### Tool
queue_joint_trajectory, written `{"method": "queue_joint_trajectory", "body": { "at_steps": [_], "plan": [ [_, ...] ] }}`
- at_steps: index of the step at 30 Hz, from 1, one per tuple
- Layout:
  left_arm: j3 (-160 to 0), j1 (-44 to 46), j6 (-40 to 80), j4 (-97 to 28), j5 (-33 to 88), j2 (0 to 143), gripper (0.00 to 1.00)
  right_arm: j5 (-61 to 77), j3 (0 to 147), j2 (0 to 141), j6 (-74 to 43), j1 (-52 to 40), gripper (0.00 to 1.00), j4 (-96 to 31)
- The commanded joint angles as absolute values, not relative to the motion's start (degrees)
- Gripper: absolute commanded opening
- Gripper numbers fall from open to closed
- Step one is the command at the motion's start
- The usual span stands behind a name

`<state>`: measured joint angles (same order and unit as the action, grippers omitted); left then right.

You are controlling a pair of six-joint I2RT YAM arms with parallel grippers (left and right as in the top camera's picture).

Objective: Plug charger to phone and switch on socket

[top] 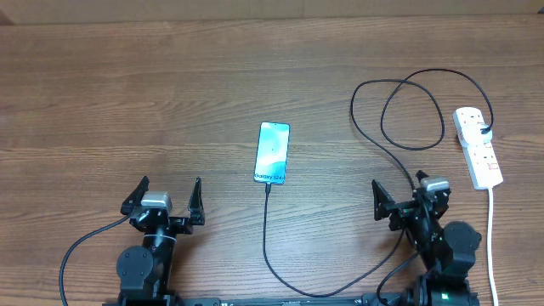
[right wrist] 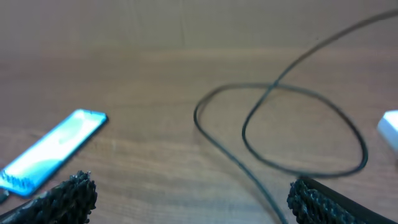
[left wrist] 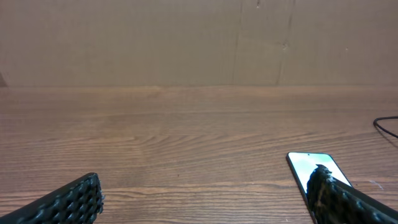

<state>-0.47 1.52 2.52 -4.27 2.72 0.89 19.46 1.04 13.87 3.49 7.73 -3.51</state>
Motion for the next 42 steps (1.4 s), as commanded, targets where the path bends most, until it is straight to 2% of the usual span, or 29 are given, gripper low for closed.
{"method": "queue_joint_trajectory", "body": {
  "at_steps": [1,18,42],
  "plan": [
    [-0.3,2.0,1.2,-4.3,2.6,0.2,1.0,19.2,0.4,11.7,1.3,7.3,1.0,-3.3],
    [-0.3,2.0,1.2,-4.3,2.6,0.2,1.0,19.2,0.4,0.1,1.3,7.3,1.0,-3.1],
    [-0.3,2.0,1.2,-4.3,2.6,0.2,1.0,18.5,0.4,0.1,1.8,7.3,1.0,-3.1]
  ]
}}
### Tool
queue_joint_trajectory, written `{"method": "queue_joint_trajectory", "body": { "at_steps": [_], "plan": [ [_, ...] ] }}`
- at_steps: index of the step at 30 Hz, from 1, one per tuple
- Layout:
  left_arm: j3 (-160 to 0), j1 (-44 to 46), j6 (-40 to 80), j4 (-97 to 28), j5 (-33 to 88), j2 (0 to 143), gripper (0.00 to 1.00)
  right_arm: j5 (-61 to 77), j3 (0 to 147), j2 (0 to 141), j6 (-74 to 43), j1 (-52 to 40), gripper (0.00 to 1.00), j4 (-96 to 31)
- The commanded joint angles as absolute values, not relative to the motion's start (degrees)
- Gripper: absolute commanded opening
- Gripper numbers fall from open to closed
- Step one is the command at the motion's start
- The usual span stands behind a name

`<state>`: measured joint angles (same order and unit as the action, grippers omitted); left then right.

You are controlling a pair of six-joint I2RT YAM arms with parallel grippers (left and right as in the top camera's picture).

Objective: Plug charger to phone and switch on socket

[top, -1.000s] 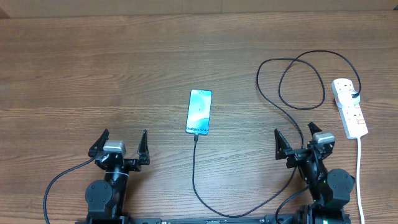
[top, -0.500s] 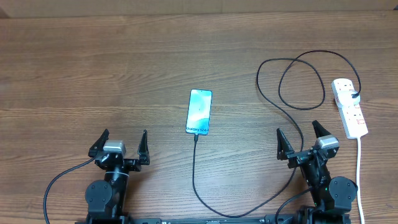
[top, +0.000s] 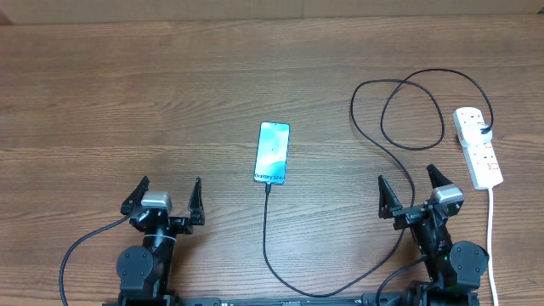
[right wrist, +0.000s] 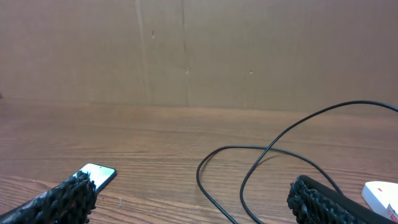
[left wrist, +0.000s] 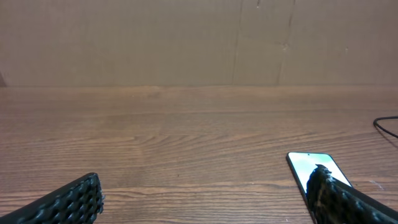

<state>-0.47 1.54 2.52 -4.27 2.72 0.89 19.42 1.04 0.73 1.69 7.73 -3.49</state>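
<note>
The phone (top: 272, 153) lies screen up and lit at the table's middle, with the black charger cable (top: 265, 229) running from its near end. The cable loops (top: 399, 110) to the white socket strip (top: 478, 146) at the right, where its plug sits. My left gripper (top: 167, 194) stands open near the front left, empty; the phone (left wrist: 309, 167) shows by its right finger. My right gripper (top: 408, 187) stands open near the front right, empty, with the cable loop (right wrist: 261, 168) ahead of it, the phone (right wrist: 99, 174) at its left and the strip's corner (right wrist: 380, 194) at its right.
A brown board wall (right wrist: 186, 50) rises behind the wooden table (top: 127, 93). The strip's white lead (top: 491, 246) runs down to the front edge at the right. A black arm cable (top: 76, 255) curls by the left base.
My right arm has drawn back toward the front edge and turned, its open gripper now level and facing the far wall. The left arm, phone and cable have not moved.
</note>
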Motion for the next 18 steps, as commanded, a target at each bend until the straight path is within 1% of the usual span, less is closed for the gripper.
{"method": "queue_joint_trajectory", "body": {
  "at_steps": [1,8,18],
  "plan": [
    [-0.3,2.0,1.2,-4.3,2.6,0.2,1.0,18.2,0.4,0.1,1.8,7.3,1.0,-3.1],
    [-0.3,2.0,1.2,-4.3,2.6,0.2,0.99,15.1,0.4,0.1,1.8,6.2,1.0,-3.2],
    [-0.3,2.0,1.2,-4.3,2.6,0.2,1.0,15.0,0.4,0.1,1.8,6.0,1.0,-3.2]
  ]
}}
